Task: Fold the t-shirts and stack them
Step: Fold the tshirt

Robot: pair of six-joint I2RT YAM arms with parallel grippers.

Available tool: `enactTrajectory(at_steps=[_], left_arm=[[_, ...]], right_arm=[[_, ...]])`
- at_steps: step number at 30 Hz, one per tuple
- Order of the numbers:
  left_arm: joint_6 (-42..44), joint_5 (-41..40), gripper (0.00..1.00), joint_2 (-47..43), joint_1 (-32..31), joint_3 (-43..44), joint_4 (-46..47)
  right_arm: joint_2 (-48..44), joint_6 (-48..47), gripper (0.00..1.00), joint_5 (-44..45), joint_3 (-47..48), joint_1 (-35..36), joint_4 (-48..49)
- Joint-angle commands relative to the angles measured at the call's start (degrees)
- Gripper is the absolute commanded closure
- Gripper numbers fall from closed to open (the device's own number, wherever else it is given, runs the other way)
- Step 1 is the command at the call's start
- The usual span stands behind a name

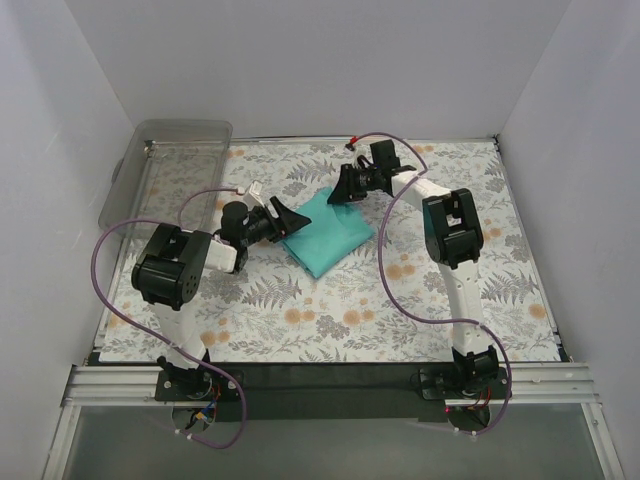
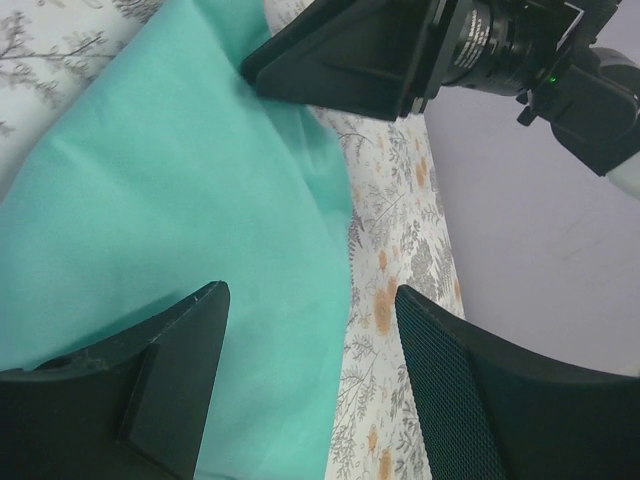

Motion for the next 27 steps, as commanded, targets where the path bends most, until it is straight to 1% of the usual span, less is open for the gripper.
enactTrajectory(at_steps=[1,9,13,16,20,21,24,27], left_arm=[[1.3,0.7,0.38,-0.5,1.5,-2.5,1.2],[3.4,1.7,0.38,-0.9,3.0,-4.1,-1.3],[6.1,4.4,0.38,-2.8,3.3,-1.3,-2.2],[8.3,6.3,0.37,-4.9,3.3,1.0,-4.7],[9.0,6.0,0.37,-9.2,3.3,1.4,-7.0],[8.8,6.3,0.37,-9.5,3.3,1.2,-6.6],[7.3,7.0,0.37,-8.2,3.3,1.3,-5.2],[5.8,8.0,0.37,-5.1,3.3,2.4,-3.7]], right_arm=[[1.6,0.9,0.69,1.4,3.7,-1.9,-1.9],[1.4,-0.8,0.7,2.4,5.0,-3.5,-3.8],[-0.5,-3.7,0.69,1.5,6.2,-4.2,-4.9],[-4.0,-6.1,0.68,-2.1,5.8,-4.9,-5.0],[-8.8,-12.3,0.67,-8.5,1.6,-5.0,-5.3],[-9.8,-12.8,0.68,-11.6,-0.5,-4.9,-5.3],[-10.2,-13.3,0.7,-14.1,-4.4,-4.4,-6.0],[-10.5,-13.8,0.73,-14.3,-7.3,-4.3,-6.8]])
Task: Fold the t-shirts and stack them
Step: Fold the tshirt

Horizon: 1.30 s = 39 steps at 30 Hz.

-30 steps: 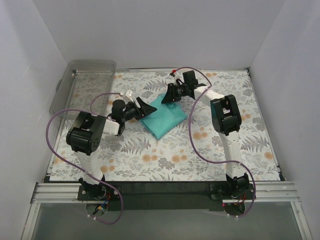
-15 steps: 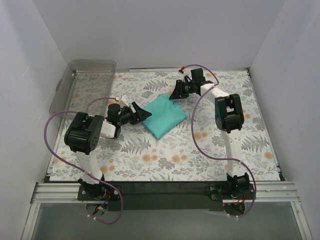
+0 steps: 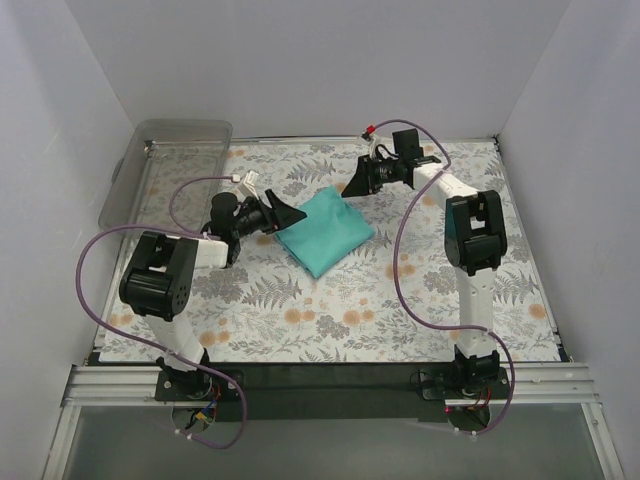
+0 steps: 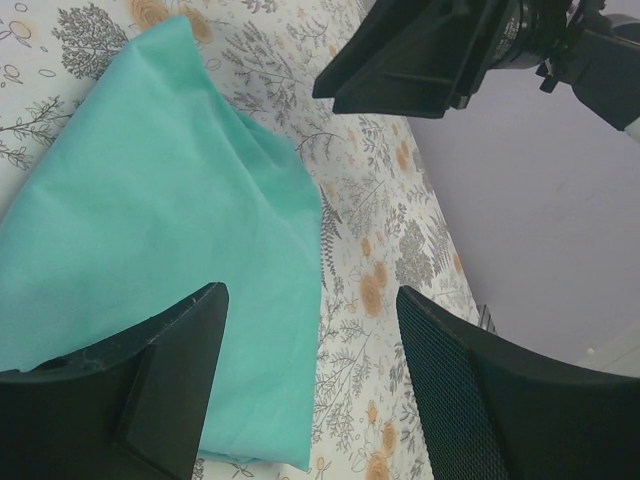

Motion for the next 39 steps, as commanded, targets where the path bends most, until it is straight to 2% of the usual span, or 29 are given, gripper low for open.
enactTrajectory(at_steps=[1,5,10,17,28,33,39], left_arm=[[-0.8,2.5,0.37,2.5,0.3,2.3,1.2],[-1.9,3.6,0.37,6.8,0.3,4.9,2.9],[0.3,2.9,0.37,10.9,0.5,8.1,-0.6],[2.4,-0.3,0.37,11.4,2.7,6.0,-4.0],[3.7,-0.5,0.37,13.1,3.8,5.9,-6.8],[4.6,2.9,0.37,12.0,3.9,6.4,-4.2],[6.1,8.6,0.36,3.9,3.9,8.6,-4.7]], right_arm=[[-1.2,-3.9,0.73,-3.8,-4.9,0.4,-1.1],[-1.8,-5.8,0.75,-2.5,-8.0,0.4,-2.4],[-1.6,-7.1,0.78,1.8,-9.2,0.1,-4.1],[0.6,-6.5,0.8,9.1,-10.6,-2.5,-4.5],[1.2,-6.9,0.8,8.5,-12.1,-4.8,-5.4],[-2.4,-11.1,0.72,4.8,-12.0,-5.3,-7.3],[-10.2,-18.7,0.63,-0.4,-12.5,-5.4,-9.8]])
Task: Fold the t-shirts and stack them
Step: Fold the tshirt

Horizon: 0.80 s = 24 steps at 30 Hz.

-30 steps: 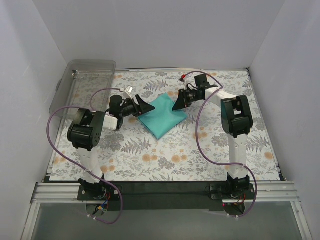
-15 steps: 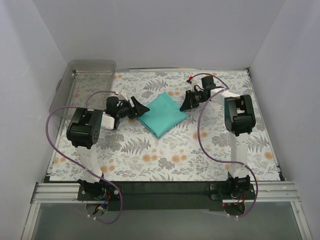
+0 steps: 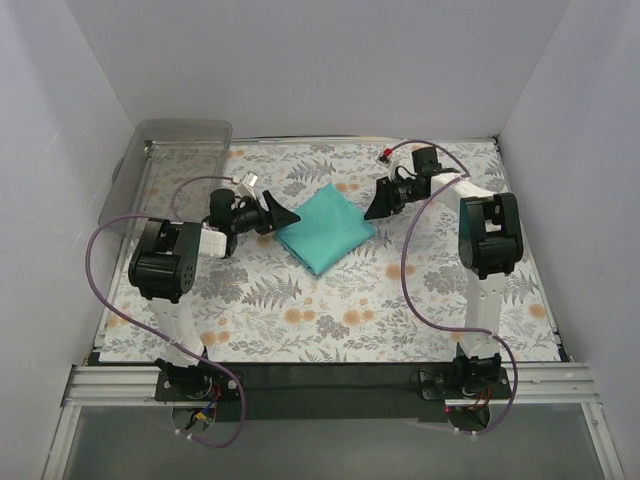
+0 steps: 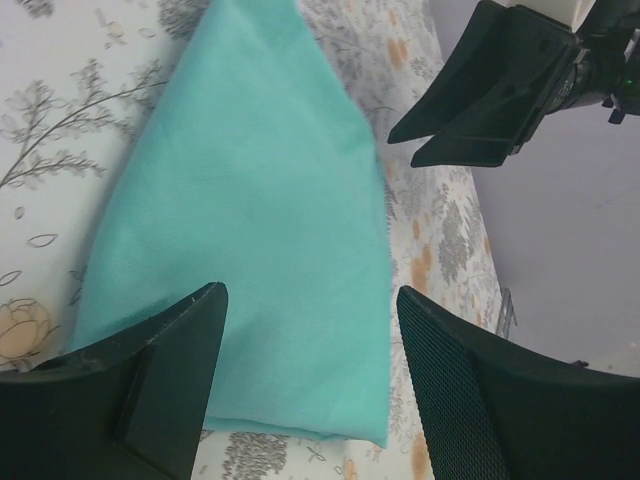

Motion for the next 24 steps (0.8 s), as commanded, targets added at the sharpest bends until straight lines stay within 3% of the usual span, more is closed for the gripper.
enactTrajectory(at_steps=[1,6,10,15,19,24], left_arm=[[2.1,4.6,0.36,-9.2,0.1,2.7,-0.1],[0.7,9.5,0.36,-14.3,-2.0,-0.9,-1.1],[-2.7,11.5,0.36,-14.6,-5.9,-5.1,2.1],[-7.7,11.6,0.36,-9.2,-11.3,-8.0,11.5],[-10.2,11.8,0.37,-5.0,-13.3,-7.4,16.8],[-8.9,11.0,0.37,-3.1,-13.5,-8.5,15.3]], right_arm=[[-7.8,-5.7,0.63,-6.0,0.1,-0.2,-1.7],[-5.9,-3.9,0.62,-9.9,4.0,0.4,-1.7],[2.2,2.7,0.63,-12.1,12.5,3.4,-1.6],[10.0,12.9,0.63,-11.0,24.0,6.5,-1.1],[14.4,17.1,0.63,-7.9,27.4,8.6,0.6],[18.1,23.7,0.64,-1.2,29.4,8.5,3.7]])
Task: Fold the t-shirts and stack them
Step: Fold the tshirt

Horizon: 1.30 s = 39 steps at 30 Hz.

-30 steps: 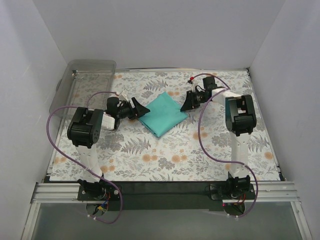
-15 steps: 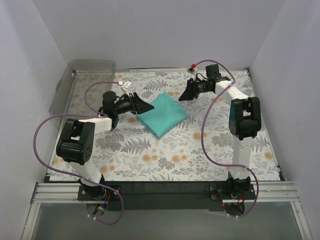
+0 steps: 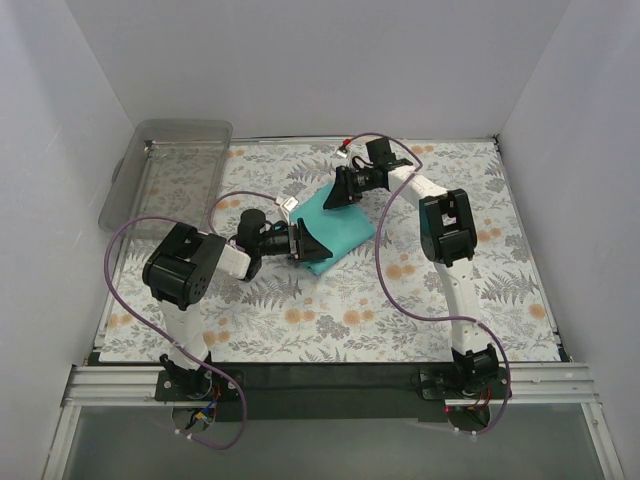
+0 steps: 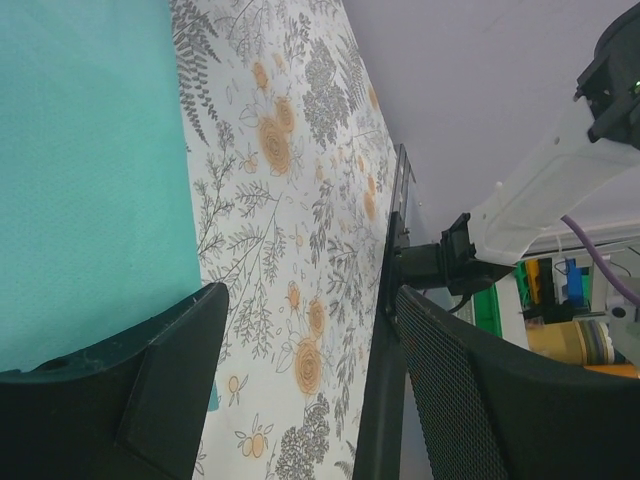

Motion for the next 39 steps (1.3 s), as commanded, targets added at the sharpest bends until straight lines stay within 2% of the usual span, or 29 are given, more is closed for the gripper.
enactTrajectory(at_steps=[1,10,15,21,24,27,29,31,33,35,36,39], left_arm=[[1.3,-0.3,0.37,-1.0,0.0,-1.2,0.2],[7.6,-2.2,0.37,-1.9,-0.1,-4.8,-11.2],[8.9,-2.7,0.38,-2.2,-0.2,-5.2,-13.6],[12.8,-4.7,0.38,-9.6,-0.1,-4.8,-16.7],[17.4,-8.0,0.37,-18.4,0.0,-4.3,-23.2],[20.9,-14.0,0.35,-28.5,0.9,-4.2,-30.9],[23.8,-17.7,0.33,-36.5,1.6,-4.7,-36.8],[25.0,-23.4,0.29,-42.1,2.8,-6.2,-40.9],[25.2,-29.3,0.23,-50.2,4.0,-7.3,-43.2],[25.3,-32.1,0.17,-54.9,4.5,-8.6,-46.1],[25.2,-33.2,0.16,-59.3,4.8,-9.0,-46.9],[25.0,-34.8,0.14,-64.0,5.0,-10.2,-50.2]], right_arm=[[2.5,7.4,0.64,6.0,3.9,-1.1,3.6],[6.4,11.2,0.64,8.7,5.8,-1.8,5.6],[6.8,10.9,0.63,7.2,6.5,-2.0,5.9],[-0.6,4.5,0.56,-0.3,5.7,-2.7,6.1],[-6.4,-2.0,0.51,-0.3,0.9,-4.1,5.8],[-15.9,-10.0,0.39,4.6,-5.7,-5.4,2.6],[-19.1,-16.5,0.34,11.6,-11.2,-5.6,-1.3],[-23.4,-18.9,0.28,17.7,-16.2,-5.6,-1.5],[-26.1,-20.6,0.23,20.0,-22.9,-5.7,-1.4],[-27.1,-21.0,0.22,22.2,-26.6,-5.6,-0.8],[-27.3,-20.6,0.22,23.0,-28.3,-5.7,-0.8],[-26.7,-20.3,0.23,25.3,-29.4,-5.6,-0.4]])
